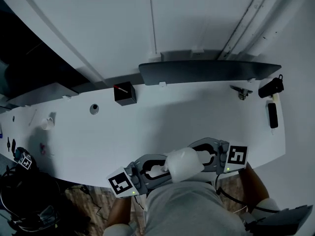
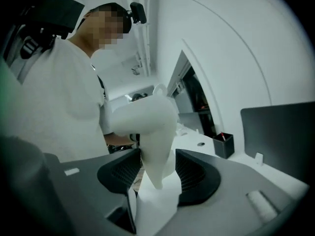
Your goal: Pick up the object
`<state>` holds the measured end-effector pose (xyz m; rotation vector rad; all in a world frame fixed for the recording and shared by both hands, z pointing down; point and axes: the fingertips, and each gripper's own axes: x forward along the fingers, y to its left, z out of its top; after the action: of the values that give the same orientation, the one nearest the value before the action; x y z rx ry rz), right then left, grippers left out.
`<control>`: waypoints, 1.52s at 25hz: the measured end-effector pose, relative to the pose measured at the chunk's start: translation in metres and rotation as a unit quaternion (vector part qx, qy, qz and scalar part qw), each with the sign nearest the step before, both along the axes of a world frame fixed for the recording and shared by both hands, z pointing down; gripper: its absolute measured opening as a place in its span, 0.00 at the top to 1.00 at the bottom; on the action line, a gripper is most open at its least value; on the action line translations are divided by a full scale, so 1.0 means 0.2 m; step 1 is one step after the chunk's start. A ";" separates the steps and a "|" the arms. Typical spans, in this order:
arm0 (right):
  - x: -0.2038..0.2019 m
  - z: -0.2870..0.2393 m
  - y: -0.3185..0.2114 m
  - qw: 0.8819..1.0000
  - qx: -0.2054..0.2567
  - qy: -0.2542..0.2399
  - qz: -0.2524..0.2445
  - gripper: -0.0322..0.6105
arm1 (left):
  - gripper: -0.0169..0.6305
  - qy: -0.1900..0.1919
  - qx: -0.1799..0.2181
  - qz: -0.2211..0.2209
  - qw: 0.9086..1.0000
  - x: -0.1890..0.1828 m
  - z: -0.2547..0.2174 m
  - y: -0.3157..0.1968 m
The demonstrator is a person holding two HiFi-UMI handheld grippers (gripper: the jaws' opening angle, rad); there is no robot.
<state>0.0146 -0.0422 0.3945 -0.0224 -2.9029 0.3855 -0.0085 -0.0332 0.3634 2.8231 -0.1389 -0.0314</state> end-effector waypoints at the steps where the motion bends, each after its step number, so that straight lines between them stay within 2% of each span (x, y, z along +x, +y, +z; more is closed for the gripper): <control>1: -0.02 -0.01 0.03 1.000 0.003 0.004 -0.022 0.60 | 0.75 -0.004 0.002 0.012 1.000 0.01 -0.01 0.02; 3: -0.05 -0.02 0.07 0.998 0.017 0.011 -0.052 0.61 | 0.75 -0.013 0.003 0.023 1.000 0.01 -0.01 0.04; 6: -0.06 -0.03 0.09 0.998 0.038 0.014 -0.051 0.66 | 0.75 -0.024 0.007 0.018 1.000 0.00 0.01 0.04; 13: -0.03 -0.02 0.14 0.997 0.029 -0.001 -0.069 0.68 | 0.73 -0.041 0.021 0.033 0.998 0.01 0.03 0.08; 16: 0.02 -0.07 0.10 0.998 0.018 -0.024 -0.047 0.69 | 0.74 -0.025 0.015 -0.012 0.999 -0.06 -0.01 0.02; 17: 0.05 -0.10 0.06 0.999 0.014 -0.038 -0.025 0.69 | 0.80 -0.028 0.019 -0.039 0.999 -0.12 -0.02 -0.03; 18: 0.08 -0.11 0.01 0.999 0.014 -0.045 -0.002 0.70 | 0.90 -0.036 0.025 -0.069 0.997 -0.18 -0.02 -0.08; 19: 0.11 -0.12 -0.03 0.999 0.020 -0.043 0.022 0.70 | 0.97 -0.048 0.034 -0.101 0.993 -0.25 -0.01 -0.13; 21: 0.15 -0.11 -0.12 0.996 0.050 -0.024 0.069 0.71 | 0.97 -0.087 0.069 -0.162 0.981 -0.34 0.02 -0.22; 24: 0.15 -0.02 -0.24 0.982 0.112 0.053 0.145 0.74 | 0.97 -0.158 0.123 -0.256 0.946 -0.38 0.11 -0.32; 25: 0.14 0.00 -0.27 0.975 0.126 0.072 0.169 0.74 | 0.97 -0.174 0.122 -0.280 0.936 -0.37 0.16 -0.34; 26: 0.12 0.02 -0.29 0.971 0.131 0.074 0.188 0.74 | 0.97 -0.181 0.112 -0.298 0.931 -0.36 0.21 -0.35; 29: 0.03 0.04 -0.31 0.966 0.120 0.037 0.224 0.74 | 0.97 -0.160 0.070 -0.327 0.929 -0.31 0.30 -0.34; 32: -0.04 0.04 -0.30 0.960 0.123 0.025 0.251 0.74 | 0.97 -0.147 0.051 -0.353 0.923 -0.30 0.32 -0.33; 35: -0.07 0.03 -0.30 0.951 0.131 0.025 0.280 0.74 | 0.97 -0.166 0.054 -0.372 0.912 -0.33 0.34 -0.33; 38: -0.08 0.05 -0.31 0.942 0.131 0.046 0.305 0.74 | 0.97 -0.191 0.068 -0.386 0.900 -0.38 0.36 -0.33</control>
<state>-0.0011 -0.1034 0.4051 0.9232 -2.7785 0.0789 -0.0846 -0.0987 0.4358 2.6684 -1.3736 0.3461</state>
